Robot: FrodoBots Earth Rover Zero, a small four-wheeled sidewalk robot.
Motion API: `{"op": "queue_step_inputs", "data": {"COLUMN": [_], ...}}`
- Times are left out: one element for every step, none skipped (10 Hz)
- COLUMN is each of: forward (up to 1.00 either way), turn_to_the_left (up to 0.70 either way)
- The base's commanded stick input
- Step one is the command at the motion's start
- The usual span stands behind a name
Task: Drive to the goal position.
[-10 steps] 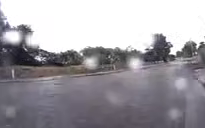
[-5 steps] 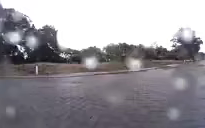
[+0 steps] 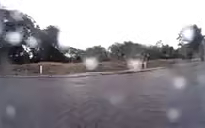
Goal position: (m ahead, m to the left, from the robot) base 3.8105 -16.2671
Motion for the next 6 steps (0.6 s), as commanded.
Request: {"op": "queue_step_inputs", "data": {"forward": [0.94,0.91,0.88,0.85,0.85,0.85], "turn_to_the_left": [0.0,0.0,0.0,-0.27,-0.27,-0.27]}}
